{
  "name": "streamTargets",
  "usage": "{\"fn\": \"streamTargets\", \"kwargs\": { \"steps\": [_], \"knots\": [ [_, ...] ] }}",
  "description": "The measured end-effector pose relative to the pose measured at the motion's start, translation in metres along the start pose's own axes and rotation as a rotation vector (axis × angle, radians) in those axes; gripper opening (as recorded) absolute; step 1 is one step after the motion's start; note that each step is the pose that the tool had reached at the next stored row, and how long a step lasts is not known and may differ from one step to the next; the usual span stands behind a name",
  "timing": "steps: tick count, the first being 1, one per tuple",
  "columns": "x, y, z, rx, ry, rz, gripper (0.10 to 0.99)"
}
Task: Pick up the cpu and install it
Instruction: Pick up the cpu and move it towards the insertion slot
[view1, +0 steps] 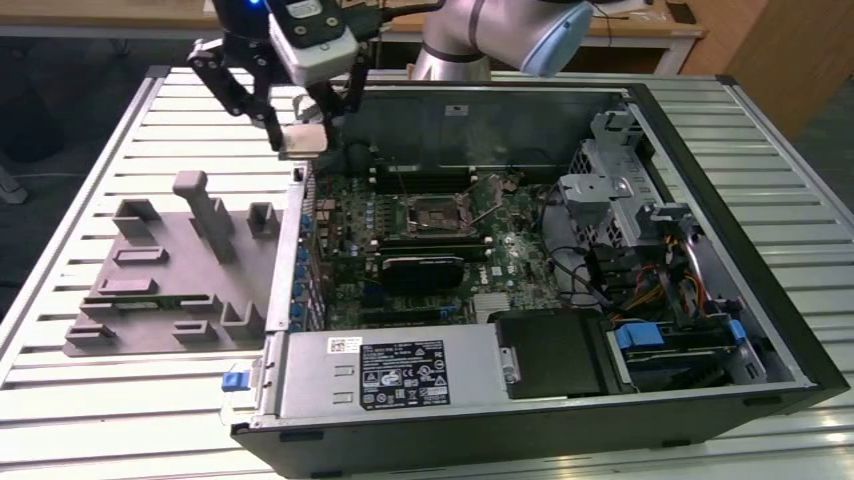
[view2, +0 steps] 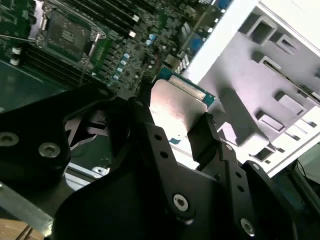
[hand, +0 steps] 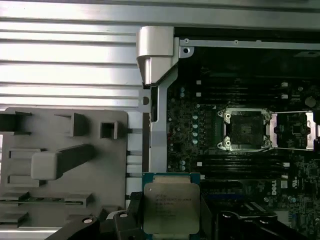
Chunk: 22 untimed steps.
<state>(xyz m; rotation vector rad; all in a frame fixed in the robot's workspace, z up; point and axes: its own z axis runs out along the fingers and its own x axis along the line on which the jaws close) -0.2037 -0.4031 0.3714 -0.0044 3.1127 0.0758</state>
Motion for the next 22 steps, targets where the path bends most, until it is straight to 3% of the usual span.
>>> {"fn": "streamTargets", "kwargs": {
  "steps": [22],
  "knots": [
    [-0.0994,0.0072,0.0032,0.000,-0.0001,0.000,0.545]
  ]
}}
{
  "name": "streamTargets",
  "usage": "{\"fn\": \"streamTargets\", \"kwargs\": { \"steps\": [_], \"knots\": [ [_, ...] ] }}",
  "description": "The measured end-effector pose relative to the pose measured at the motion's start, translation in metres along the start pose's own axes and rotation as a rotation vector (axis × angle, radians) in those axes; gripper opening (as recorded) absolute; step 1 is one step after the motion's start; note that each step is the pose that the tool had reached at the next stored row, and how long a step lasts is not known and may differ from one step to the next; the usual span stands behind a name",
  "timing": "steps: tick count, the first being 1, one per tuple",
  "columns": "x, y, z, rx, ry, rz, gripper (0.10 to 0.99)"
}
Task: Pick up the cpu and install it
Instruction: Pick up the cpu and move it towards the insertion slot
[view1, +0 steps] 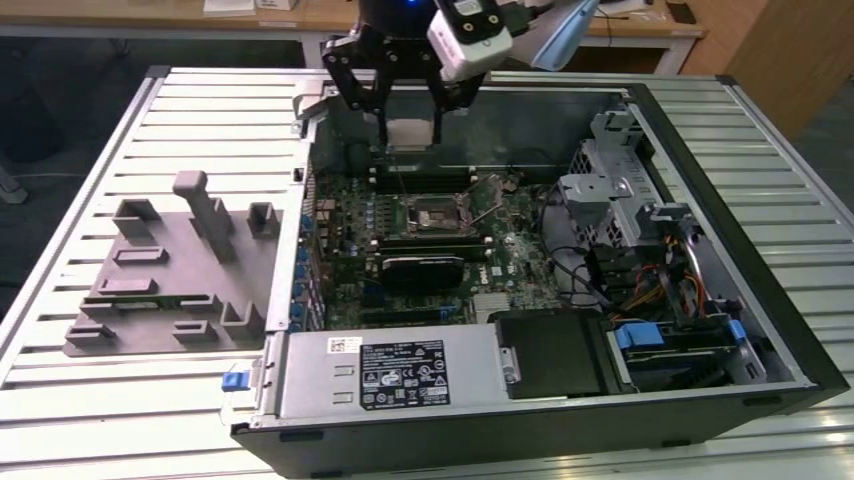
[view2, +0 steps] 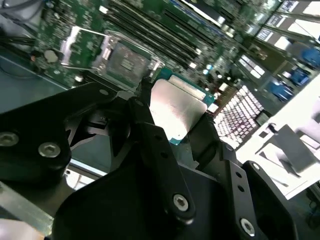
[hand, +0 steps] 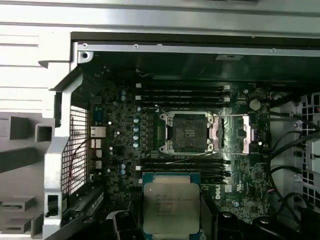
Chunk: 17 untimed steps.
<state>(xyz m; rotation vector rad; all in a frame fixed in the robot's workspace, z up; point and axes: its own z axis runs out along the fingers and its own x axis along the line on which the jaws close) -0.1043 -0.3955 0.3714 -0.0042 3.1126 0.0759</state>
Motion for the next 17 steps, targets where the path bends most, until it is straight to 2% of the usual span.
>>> {"fn": "streamTargets", "kwargs": {
  "steps": [2,9,17],
  "knots": [
    [-0.0046,0.0003,0.0001,0.000,0.0001,0.000,0.545],
    [-0.0052,0.0004,0.0008,0.000,-0.0001,0.000,0.545],
    [-0.0068,-0.0001,0.0088,0.000,0.0000,0.000,0.545]
  ]
}}
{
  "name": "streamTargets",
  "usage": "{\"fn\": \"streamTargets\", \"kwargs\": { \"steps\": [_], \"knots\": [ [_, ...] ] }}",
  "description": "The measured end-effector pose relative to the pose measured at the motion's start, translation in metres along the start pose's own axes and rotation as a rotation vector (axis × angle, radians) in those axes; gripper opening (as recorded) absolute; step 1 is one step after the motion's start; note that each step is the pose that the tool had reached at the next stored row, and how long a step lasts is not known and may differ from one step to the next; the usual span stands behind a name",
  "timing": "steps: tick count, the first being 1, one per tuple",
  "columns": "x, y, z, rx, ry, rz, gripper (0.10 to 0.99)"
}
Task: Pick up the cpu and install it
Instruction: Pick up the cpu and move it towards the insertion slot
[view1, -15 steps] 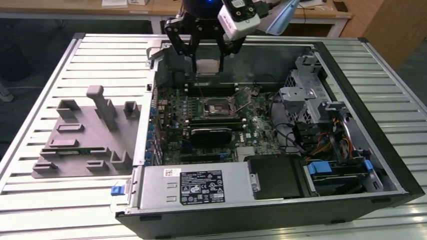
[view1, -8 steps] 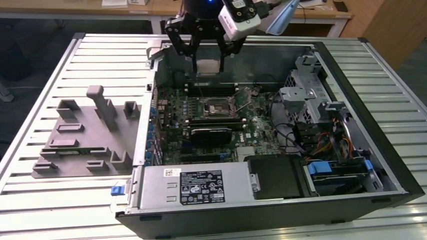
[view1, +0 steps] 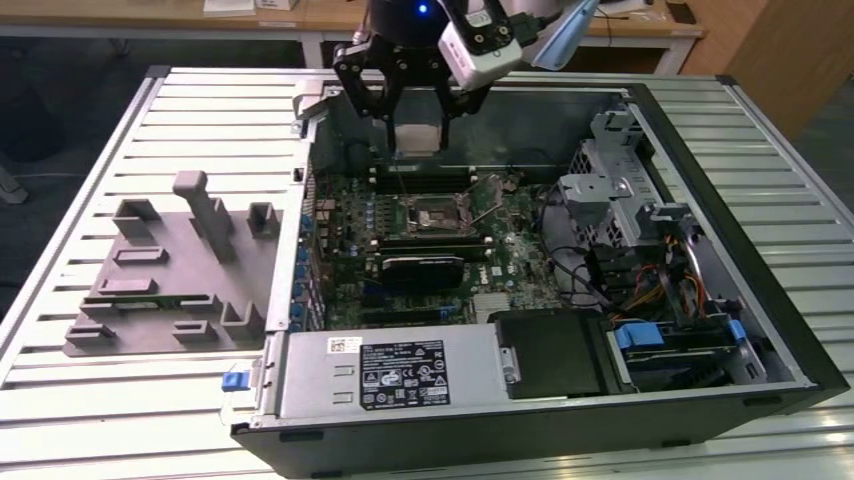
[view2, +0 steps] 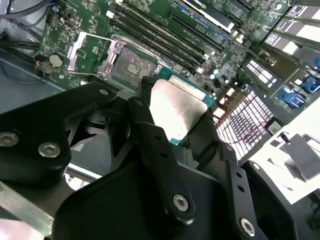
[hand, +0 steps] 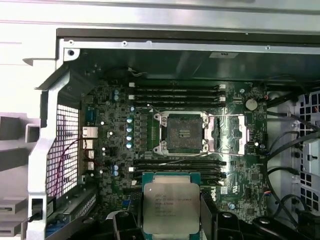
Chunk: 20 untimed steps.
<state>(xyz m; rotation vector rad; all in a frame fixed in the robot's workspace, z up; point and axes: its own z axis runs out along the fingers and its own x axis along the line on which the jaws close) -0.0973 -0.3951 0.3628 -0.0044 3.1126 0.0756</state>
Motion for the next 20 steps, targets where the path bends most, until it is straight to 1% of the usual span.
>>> {"fn": "streamTargets", "kwargs": {
  "steps": [10,20],
  "knots": [
    [-0.0053,-0.0004,0.0076,0.003,0.0000,0.000,0.545],
    [-0.0102,-0.0009,0.0187,0.006,0.0000,0.000,0.545]
  ]
}}
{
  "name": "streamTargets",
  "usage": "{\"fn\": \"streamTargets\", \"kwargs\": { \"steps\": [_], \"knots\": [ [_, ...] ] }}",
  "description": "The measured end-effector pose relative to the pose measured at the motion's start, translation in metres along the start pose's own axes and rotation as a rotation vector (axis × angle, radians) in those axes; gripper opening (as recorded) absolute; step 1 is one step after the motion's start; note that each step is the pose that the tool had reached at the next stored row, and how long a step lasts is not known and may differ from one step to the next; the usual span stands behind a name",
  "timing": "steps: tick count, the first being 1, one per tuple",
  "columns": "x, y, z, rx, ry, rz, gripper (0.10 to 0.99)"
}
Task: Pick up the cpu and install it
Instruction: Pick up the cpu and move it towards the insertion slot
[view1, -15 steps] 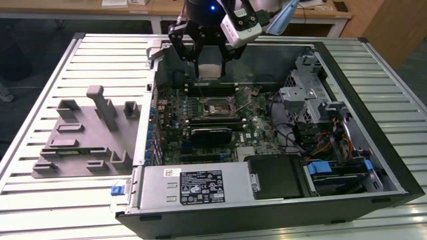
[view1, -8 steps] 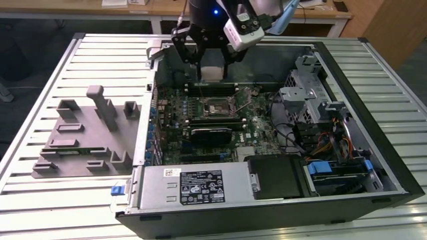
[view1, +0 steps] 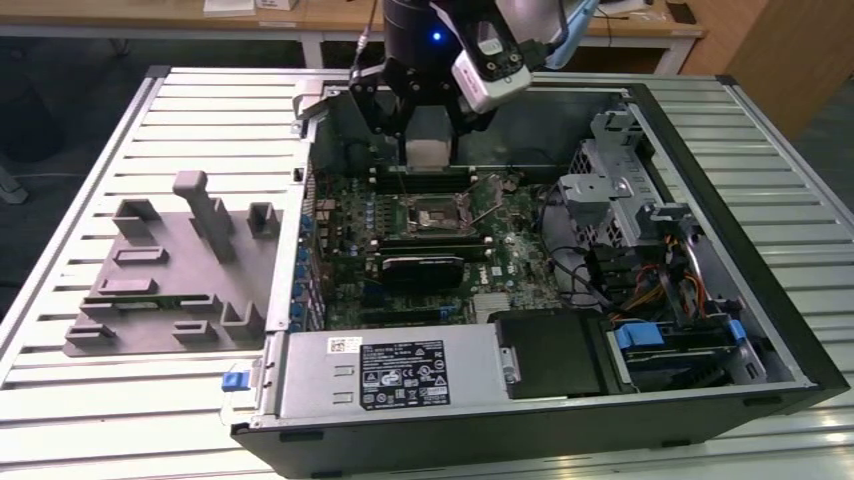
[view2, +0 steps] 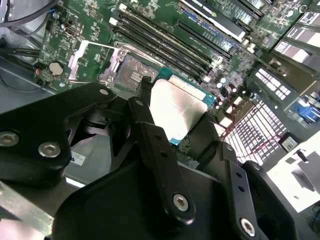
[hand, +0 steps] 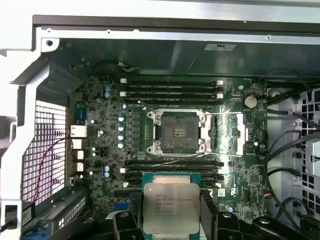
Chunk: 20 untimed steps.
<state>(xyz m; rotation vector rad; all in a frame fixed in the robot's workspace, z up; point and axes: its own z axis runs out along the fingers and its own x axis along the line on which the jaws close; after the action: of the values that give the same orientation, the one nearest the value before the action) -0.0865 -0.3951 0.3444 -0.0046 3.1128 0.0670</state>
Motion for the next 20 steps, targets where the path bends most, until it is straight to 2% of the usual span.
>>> {"fn": "streamTargets", "kwargs": {
  "steps": [9,20],
  "knots": [
    [-0.0027,-0.0005,0.0116,0.003,0.0000,0.000,0.545],
    [-0.0039,0.0002,0.0315,0.008,0.0001,0.000,0.545]
  ]
}}
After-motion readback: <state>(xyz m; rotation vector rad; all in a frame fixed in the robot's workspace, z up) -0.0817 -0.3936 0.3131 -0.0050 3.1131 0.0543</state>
